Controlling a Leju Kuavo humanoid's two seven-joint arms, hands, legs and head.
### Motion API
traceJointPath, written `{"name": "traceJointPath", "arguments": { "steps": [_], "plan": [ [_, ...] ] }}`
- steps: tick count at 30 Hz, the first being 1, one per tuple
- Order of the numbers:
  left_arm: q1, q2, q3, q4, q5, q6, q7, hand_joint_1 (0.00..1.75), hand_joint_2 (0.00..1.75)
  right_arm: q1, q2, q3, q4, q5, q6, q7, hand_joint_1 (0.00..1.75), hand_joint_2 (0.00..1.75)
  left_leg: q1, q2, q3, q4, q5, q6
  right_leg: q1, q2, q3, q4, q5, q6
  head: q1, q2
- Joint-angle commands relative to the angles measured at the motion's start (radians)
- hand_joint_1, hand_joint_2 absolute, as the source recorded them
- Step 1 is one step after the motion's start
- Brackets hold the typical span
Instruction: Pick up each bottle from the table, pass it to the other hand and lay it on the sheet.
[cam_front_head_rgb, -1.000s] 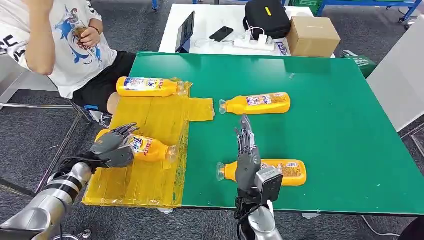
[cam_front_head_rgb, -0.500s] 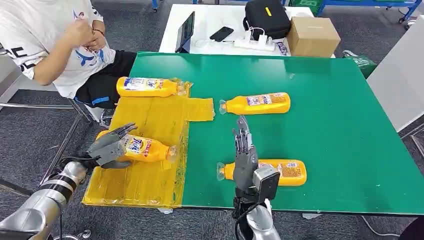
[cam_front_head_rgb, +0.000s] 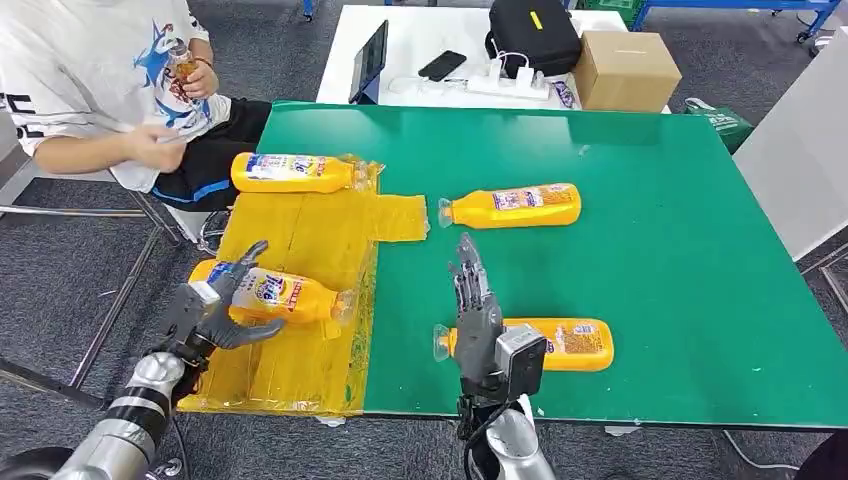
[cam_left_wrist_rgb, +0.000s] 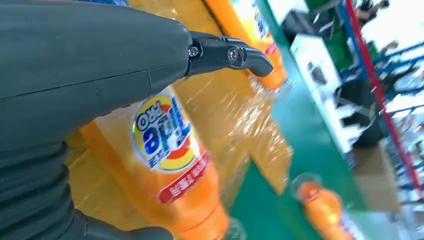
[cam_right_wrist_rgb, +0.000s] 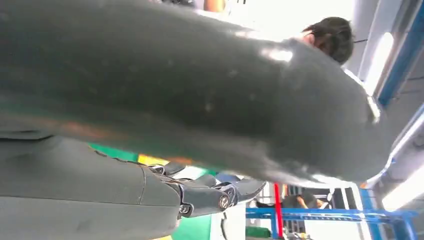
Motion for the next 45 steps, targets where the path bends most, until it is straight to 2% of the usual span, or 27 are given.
{"name": "traceJointPath", "arguments": {
  "steps": [1, 11, 12, 13, 15, 18, 19, 22, 24, 26, 36, 37, 38, 40, 41, 42, 45],
  "plan": [
    [0.018, -0.047, 0.088, -0.048, 0.007, -0.009, 0.007, 0.0, 1.75, -0.042, -0.012, 0.011, 0.085, -0.001, 0.003, 0.003, 0.0, 0.0, 0.0, 0.0, 0.002, -0.001, 0.0, 0.0, 0.001, -0.001, 0.002, -0.001, 0.0, -0.001, 0.0, 0.0],
    [0.018, -0.047, 0.088, -0.048, 0.007, -0.009, 0.007, 0.0, 1.75, -0.042, -0.012, 0.011, 0.085, -0.001, 0.003, 0.003, 0.0, 0.0, 0.0, 0.0, 0.001, -0.001, 0.0, 0.0, 0.001, -0.001, 0.001, -0.001, 0.0, -0.001, 0.0, 0.0],
    [0.002, -0.169, 0.333, -0.162, 0.308, -0.017, -0.004, 0.0, 1.75, -0.046, -0.016, 0.044, 0.14, 0.043, 0.034, 0.054, 0.0, 0.0, 0.001, 0.0, 0.002, -0.001, -0.001, 0.0, 0.001, -0.001, 0.002, -0.001, -0.001, -0.001, 0.0, 0.0],
    [-0.022, -0.19, 0.377, -0.162, 0.374, 0.008, 0.009, 0.0, 1.75, -0.045, -0.016, 0.039, 0.16, 0.055, 0.032, 0.06, 0.0, 0.0, 0.001, 0.001, 0.001, 0.0, -0.001, 0.0, 0.001, 0.0, 0.001, -0.001, 0.0, -0.001, 0.0, 0.0],
    [-0.029, -0.194, 0.383, -0.157, 0.385, 0.024, 0.011, 0.0, 1.75, -0.044, -0.015, 0.035, 0.161, 0.055, 0.032, 0.06, 0.0, 0.0, 0.001, 0.0, 0.001, 0.0, -0.001, 0.0, 0.001, -0.001, 0.001, -0.001, 0.0, -0.001, 0.0, 0.0],
    [-0.027, -0.201, 0.36, -0.208, 0.308, 0.168, -0.031, 0.0, 1.75, -0.042, -0.018, 0.032, 0.165, 0.07, 0.033, 0.064, 0.0, 0.0, 0.002, -0.001, -0.001, 0.0, -0.001, 0.0, 0.002, -0.002, 0.0, -0.001, -0.001, -0.001, 0.0, 0.0],
    [0.03, -0.195, 0.222, -0.439, 0.165, 0.49, -0.031, 0.0, 1.75, -0.037, -0.032, 0.038, 0.172, 0.085, 0.014, 0.084, 0.0, 0.0, 0.002, -0.002, -0.001, 0.0, -0.001, 0.0, 0.002, -0.003, 0.001, -0.001, -0.001, -0.001, 0.0, 0.0],
    [0.02, -0.221, 0.178, -0.409, 0.221, 0.485, -0.031, 0.0, 1.75, -0.017, -0.058, 0.014, 0.152, 0.116, -0.045, 0.049, 0.0, 0.0, 0.002, -0.004, -0.005, 0.001, 0.0, 0.0, 0.002, -0.004, -0.003, 0.0, -0.001, 0.0, 0.0, 0.0],
    [0.046, -0.231, 0.157, -0.389, 0.227, 0.445, -0.031, 0.0, 1.75, -0.005, -0.097, -0.003, 0.093, 0.177, -0.092, 0.067, 0.0, 0.0, 0.001, -0.003, -0.003, 0.0, 0.0, 0.0, 0.001, -0.004, -0.003, -0.001, -0.001, 0.0, 0.0, 0.0],
    [0.077, -0.241, 0.15, -0.414, 0.226, 0.441, -0.031, 0.0, 1.75, 0.0, -0.124, -0.014, 0.057, 0.197, -0.093, 0.079, 0.0, 0.0, 0.0, -0.004, -0.003, -0.001, 0.0, 0.0, 0.0, -0.004, -0.001, -0.002, -0.001, 0.0, 0.0, 0.0],
    [0.079, -0.235, 0.152, -0.415, 0.232, 0.435, -0.031, 0.0, 1.75, 0.002, -0.122, -0.015, 0.05, 0.199, -0.092, 0.085, 0.0, 0.0, 0.0, -0.001, -0.004, 0.0, -0.001, 0.0, 0.001, -0.002, -0.003, -0.001, -0.001, -0.001, 0.0, 0.0],
    [0.09, -0.243, 0.157, -0.409, 0.255, 0.408, -0.031, 0.0, 1.75, 0.005, -0.136, -0.016, 0.031, 0.244, -0.118, 0.089, 0.0, 0.0, 0.0, -0.001, -0.004, 0.0, 0.0, 0.0, 0.001, -0.002, -0.004, -0.001, 0.0, -0.001, 0.0, 0.0],
    [0.121, -0.261, 0.164, -0.43, 0.29, 0.367, -0.031, 0.0, 1.75, 0.021, -0.166, -0.029, -0.021, 0.297, -0.146, 0.113, 0.0, 1.75, 0.0, -0.002, -0.003, 0.0, -0.001, -0.001, 0.001, -0.003, -0.002, -0.001, -0.001, -0.001, 0.0, 0.0],
    [0.175, -0.277, 0.156, -0.472, 0.282, 0.358, -0.031, 0.0, 1.75, 0.048, -0.206, -0.06, -0.107, 0.343, -0.136, 0.15, 0.0, 1.75, 0.0, -0.002, -0.003, -0.001, 0.0, 0.0, 0.0, -0.002, -0.003, -0.001, -0.001, 0.0, 0.0, 0.0],
    [0.199, -0.285, 0.156, -0.482, 0.297, 0.338, -0.031, 0.0, 1.75, 0.061, -0.225, -0.076, -0.145, 0.387, -0.153, 0.153, 0.0, 1.75, 0.0, -0.002, 0.001, 0.0, -0.003, 0.0, 0.001, -0.003, 0.002, -0.002, -0.003, -0.001, 0.0, 0.0],
    [0.231, -0.288, 0.148, -0.495, 0.291, 0.335, -0.031, 0.0, 1.75, 0.079, -0.243, -0.097, -0.201, 0.433, -0.151, 0.175, 0.0, 1.75, -0.001, -0.002, -0.002, 0.0, -0.001, 0.001, 0.0, -0.002, -0.002, -0.001, -0.002, 0.0, -0.001, 0.0],
    [0.281, -0.293, 0.141, -0.509, 0.239, 0.363, -0.031, 0.0, 1.75, 0.113, -0.317, -0.106, -0.295, 0.629, -0.175, 0.233, 0.0, 1.75, -0.001, -0.002, -0.003, 0.0, -0.001, 0.001, 0.0, -0.002, -0.002, -0.001, -0.002, 0.001, 0.0, 0.0]
  ]
}}
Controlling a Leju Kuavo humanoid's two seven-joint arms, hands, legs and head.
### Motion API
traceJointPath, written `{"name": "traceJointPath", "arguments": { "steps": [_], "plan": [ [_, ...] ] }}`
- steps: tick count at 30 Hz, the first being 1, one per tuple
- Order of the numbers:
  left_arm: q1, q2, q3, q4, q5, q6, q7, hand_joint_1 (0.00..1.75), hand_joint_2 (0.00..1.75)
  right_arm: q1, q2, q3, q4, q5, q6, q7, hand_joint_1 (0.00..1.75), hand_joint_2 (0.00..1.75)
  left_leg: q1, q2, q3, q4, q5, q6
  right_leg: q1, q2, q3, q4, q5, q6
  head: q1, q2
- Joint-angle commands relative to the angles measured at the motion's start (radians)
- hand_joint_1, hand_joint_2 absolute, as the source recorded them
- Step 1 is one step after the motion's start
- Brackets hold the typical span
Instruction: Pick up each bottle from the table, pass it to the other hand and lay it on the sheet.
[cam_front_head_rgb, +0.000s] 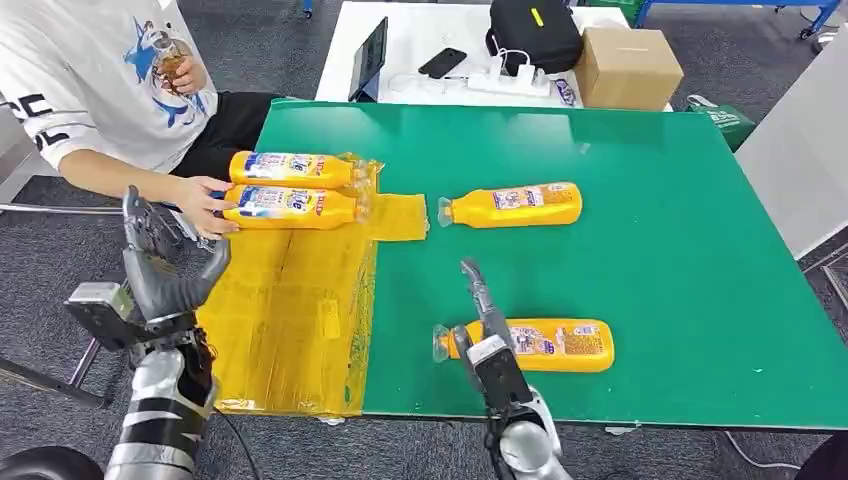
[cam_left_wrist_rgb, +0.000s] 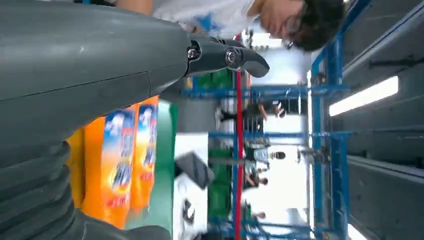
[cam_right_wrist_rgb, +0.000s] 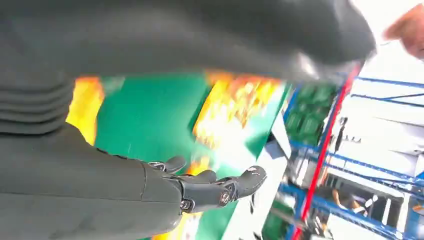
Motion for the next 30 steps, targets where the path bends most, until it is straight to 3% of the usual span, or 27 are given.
{"name": "traceJointPath", "arguments": {
  "steps": [1, 4, 8, 16, 22, 30],
  "plan": [
    [0.154, -0.055, -0.022, -0.065, -0.04, -0.008, 0.005, 0.0, 1.75, 0.087, -0.208, -0.085, -0.294, 0.333, -0.034, 0.123, 0.0, 1.75, -0.001, -0.001, 0.005, 0.0, -0.003, 0.001, -0.001, -0.002, 0.006, -0.001, -0.003, 0.0, 0.0, 0.0],
    [0.187, -0.049, -0.068, -0.073, -0.126, 0.004, 0.005, 0.0, 1.75, 0.101, -0.278, -0.095, -0.313, 0.443, 0.006, 0.236, 0.0, 1.75, -0.001, -0.002, 0.004, 0.0, -0.004, 0.001, -0.001, -0.003, 0.006, -0.002, -0.003, 0.0, 0.0, 0.0],
    [0.178, -0.045, -0.1, -0.031, -0.194, 0.017, 0.005, 0.0, 1.75, 0.07, -0.336, -0.115, -0.207, 0.438, 0.119, 0.311, 0.0, 1.75, -0.002, -0.002, 0.004, 0.0, -0.003, 0.002, -0.001, -0.003, 0.005, -0.003, -0.002, 0.0, 0.0, 0.0],
    [0.157, -0.043, -0.121, 0.038, -0.233, 0.022, 0.005, 0.0, 1.75, 0.082, -0.343, -0.122, -0.197, 0.446, 0.121, 0.326, 0.0, 1.75, -0.002, -0.001, 0.005, -0.001, -0.003, 0.002, -0.001, -0.002, 0.006, -0.003, -0.001, -0.001, 0.0, 0.0],
    [0.15, -0.042, -0.124, 0.063, -0.253, 0.022, 0.005, 0.0, 1.75, 0.084, -0.408, -0.121, -0.173, 0.437, 0.196, 0.406, 0.0, 1.75, -0.001, -0.002, 0.005, -0.001, -0.003, 0.002, 0.0, -0.003, 0.006, -0.003, -0.002, 0.0, 0.0, 0.0],
    [0.12, -0.041, -0.132, 0.121, -0.25, 0.01, 0.005, 0.0, 1.75, -0.008, -0.453, -0.163, -0.006, 0.387, 0.275, 0.438, 0.0, 1.75, -0.001, 0.001, 0.004, -0.001, -0.003, 0.002, -0.001, -0.001, 0.005, -0.004, 0.0, -0.001, 0.0, 0.0]
  ]
}}
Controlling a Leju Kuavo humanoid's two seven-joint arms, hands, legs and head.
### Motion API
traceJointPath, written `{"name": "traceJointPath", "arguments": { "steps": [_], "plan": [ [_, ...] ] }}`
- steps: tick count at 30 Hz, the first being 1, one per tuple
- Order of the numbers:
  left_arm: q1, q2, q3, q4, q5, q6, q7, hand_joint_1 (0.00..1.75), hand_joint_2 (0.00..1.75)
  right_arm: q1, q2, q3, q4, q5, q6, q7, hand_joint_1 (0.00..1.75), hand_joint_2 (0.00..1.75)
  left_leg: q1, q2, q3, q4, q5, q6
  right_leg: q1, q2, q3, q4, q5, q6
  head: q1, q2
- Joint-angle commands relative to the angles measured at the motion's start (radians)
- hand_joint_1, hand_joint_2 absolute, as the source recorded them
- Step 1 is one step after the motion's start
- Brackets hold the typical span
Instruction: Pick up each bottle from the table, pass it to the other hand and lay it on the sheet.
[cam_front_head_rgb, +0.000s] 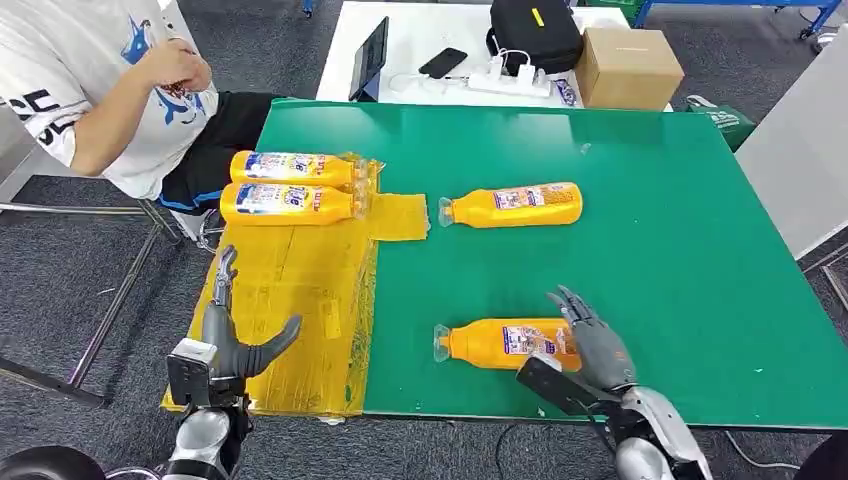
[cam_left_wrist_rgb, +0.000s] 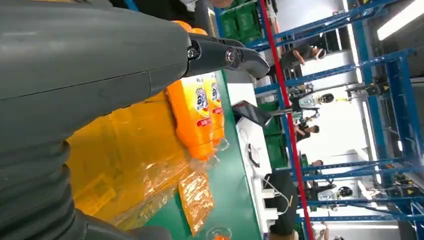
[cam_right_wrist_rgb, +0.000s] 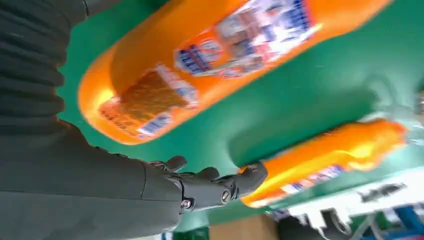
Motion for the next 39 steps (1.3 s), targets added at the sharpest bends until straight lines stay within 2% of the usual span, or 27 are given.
{"name": "traceJointPath", "arguments": {
  "steps": [1, 18, 20, 25, 35, 39],
  "plan": [
    [-0.064, 0.004, -0.027, 0.135, 0.003, -0.01, 0.005, 0.0, 1.75, -0.109, -0.053, -0.042, 0.238, -0.033, 0.065, 0.022, 0.0, 1.75, 0.001, 0.001, 0.006, -0.001, -0.001, 0.0, 0.001, -0.001, 0.007, -0.002, 0.0, -0.002, 0.0, 0.0],
    [-0.09, 0.004, -0.024, 0.188, 0.012, -0.021, 0.005, 0.0, 1.75, -0.151, -0.07, -0.035, 0.318, -0.049, 0.105, 0.039, 0.0, 1.75, 0.0, 0.0, 0.002, -0.001, 0.0, 0.0, 0.0, 0.0, 0.002, -0.001, 0.0, 0.0, 0.0, 0.0],
    [-0.097, 0.002, -0.024, 0.195, 0.017, -0.021, 0.005, 0.0, 1.75, -0.162, -0.073, -0.033, 0.342, -0.053, 0.114, 0.038, 0.0, 1.75, 0.001, 0.001, 0.006, -0.001, -0.001, 0.0, 0.001, 0.0, 0.006, -0.002, 0.0, -0.001, 0.0, 0.0],
    [-0.116, 0.001, -0.021, 0.215, 0.036, -0.034, 0.007, 0.0, 1.75, -0.191, -0.068, -0.016, 0.389, -0.064, 0.12, 0.0, 0.0, 1.75, 0.0, 0.001, 0.004, -0.001, 0.0, 0.0, 0.001, 0.0, 0.004, -0.001, 0.0, -0.001, 0.0, 0.0],
    [-0.118, 0.001, -0.024, 0.218, 0.037, -0.038, 0.007, 0.0, 1.75, -0.198, -0.062, -0.013, 0.395, -0.066, 0.117, -0.003, 0.0, 1.75, 0.001, 0.0, 0.003, -0.001, 0.0, 0.0, 0.001, -0.001, 0.004, -0.001, 0.0, -0.001, 0.0, 0.0],
    [-0.141, -0.006, -0.033, 0.254, 0.046, -0.054, 0.009, 0.0, 1.75, -0.194, -0.058, 0.008, 0.395, -0.051, 0.056, -0.143, 0.0, 1.75, 0.001, 0.001, 0.007, 0.0, -0.001, -0.001, 0.002, -0.001, 0.007, -0.002, -0.001, -0.002, 0.0, 0.0]
  ]
}}
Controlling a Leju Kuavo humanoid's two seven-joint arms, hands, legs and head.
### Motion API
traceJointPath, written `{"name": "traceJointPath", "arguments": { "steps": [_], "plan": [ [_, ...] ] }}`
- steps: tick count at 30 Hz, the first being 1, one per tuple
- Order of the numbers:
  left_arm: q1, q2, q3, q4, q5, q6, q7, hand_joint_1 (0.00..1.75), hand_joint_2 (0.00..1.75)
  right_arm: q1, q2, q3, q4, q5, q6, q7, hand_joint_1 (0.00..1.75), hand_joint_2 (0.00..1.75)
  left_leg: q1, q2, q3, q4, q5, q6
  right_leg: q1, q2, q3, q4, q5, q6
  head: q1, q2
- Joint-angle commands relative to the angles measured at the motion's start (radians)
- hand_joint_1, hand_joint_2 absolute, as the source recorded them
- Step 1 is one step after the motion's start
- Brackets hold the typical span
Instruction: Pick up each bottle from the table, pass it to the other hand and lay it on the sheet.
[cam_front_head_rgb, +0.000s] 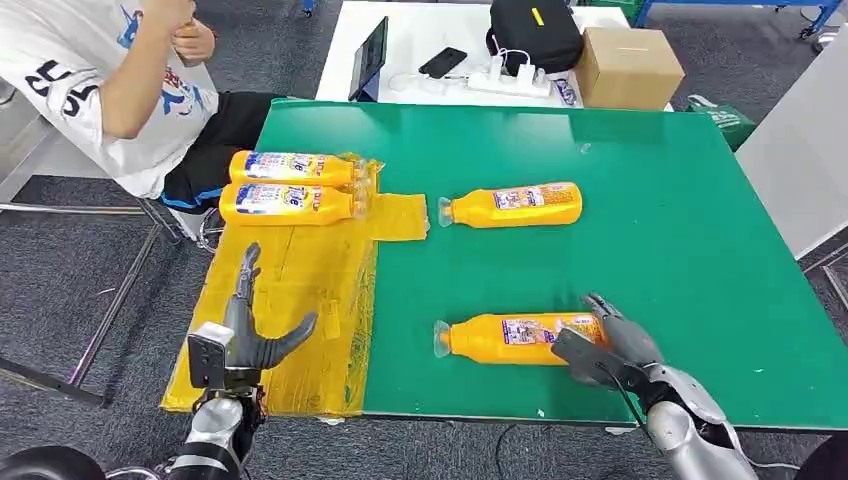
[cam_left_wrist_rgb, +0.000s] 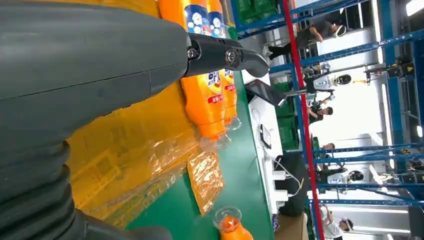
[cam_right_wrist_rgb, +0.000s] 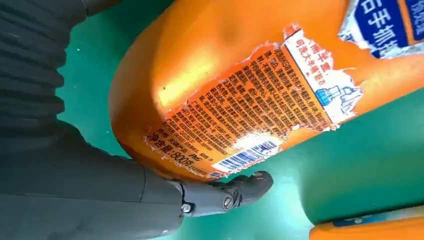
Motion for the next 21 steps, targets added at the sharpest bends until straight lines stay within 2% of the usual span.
{"name": "traceJointPath", "arguments": {
  "steps": [1, 9, 10, 11, 12, 13, 16, 17, 21],
  "plan": [
    [-0.07, -0.008, -0.017, 0.119, 0.016, -0.024, 0.005, 0.0, 1.75, -0.022, 0.023, 0.041, 0.078, 0.005, -0.058, -0.18, 0.0, 1.75, 0.0, 0.0, 0.002, -0.001, 0.0, 0.0, 0.0, -0.001, 0.003, -0.001, 0.0, -0.001, 0.0, 0.0],
    [-0.091, -0.013, -0.022, 0.15, 0.028, -0.042, 0.004, 0.0, 1.75, -0.003, 0.104, 0.012, 0.063, 0.05, -0.142, -0.281, 0.0, 1.75, 0.001, 0.001, 0.005, -0.001, -0.001, -0.001, 0.001, 0.0, 0.005, -0.001, -0.001, -0.002, 0.0, 0.0],
    [-0.093, -0.014, -0.023, 0.153, 0.029, -0.043, 0.004, 0.0, 1.75, 0.001, 0.105, 0.016, 0.06, 0.055, -0.148, -0.291, 0.09, 1.75, 0.001, 0.001, 0.004, -0.001, -0.001, -0.001, 0.001, 0.0, 0.004, -0.001, -0.001, -0.001, 0.0, 0.0],
    [-0.096, -0.015, -0.023, 0.159, 0.03, -0.046, 0.004, 0.0, 1.75, 0.004, 0.115, 0.008, 0.063, 0.056, -0.159, -0.303, 0.49, 1.75, 0.001, 0.001, 0.005, -0.001, -0.001, -0.001, 0.001, 0.0, 0.005, -0.001, -0.001, -0.002, 0.0, 0.0],
    [-0.098, -0.015, -0.023, 0.163, 0.031, -0.047, 0.004, 0.0, 1.75, 0.006, 0.119, 0.008, 0.064, 0.061, -0.164, -0.307, 1.29, 1.75, 0.001, 0.0, 0.003, -0.001, -0.001, -0.001, 0.001, -0.001, 0.003, -0.001, 0.0, -0.001, 0.0, 0.0],
    [-0.1, -0.016, -0.023, 0.167, 0.032, -0.049, 0.004, 0.0, 1.75, 0.007, 0.123, 0.004, 0.065, 0.063, -0.172, -0.313, 1.33, 1.75, 0.001, 0.001, 0.006, -0.001, -0.002, -0.001, 0.002, -0.001, 0.006, -0.002, -0.001, -0.002, 0.0, 0.0],
    [-0.104, -0.017, -0.022, 0.175, 0.035, -0.051, 0.004, 0.0, 1.75, 0.009, 0.137, -0.008, 0.074, 0.064, -0.186, -0.32, 1.71, 1.75, 0.001, 0.0, 0.005, -0.001, -0.001, -0.001, 0.001, -0.001, 0.005, -0.001, -0.001, -0.002, 0.0, 0.0],
    [-0.104, -0.017, -0.022, 0.175, 0.035, -0.051, 0.004, 0.0, 1.75, 0.012, 0.139, -0.006, 0.076, 0.065, -0.186, -0.32, 1.75, 1.75, 0.001, 0.0, 0.002, -0.001, 0.0, 0.0, 0.001, -0.001, 0.002, -0.001, 0.0, -0.001, 0.0, 0.0],
    [-0.108, -0.016, -0.021, 0.185, 0.039, -0.056, 0.008, 0.0, 1.75, 0.016, 0.145, -0.014, 0.106, 0.064, -0.185, -0.324, 1.71, 1.75, 0.001, 0.0, 0.004, -0.001, -0.001, -0.001, 0.001, -0.002, 0.004, -0.002, -0.001, -0.001, 0.0, 0.0]
  ]
}}
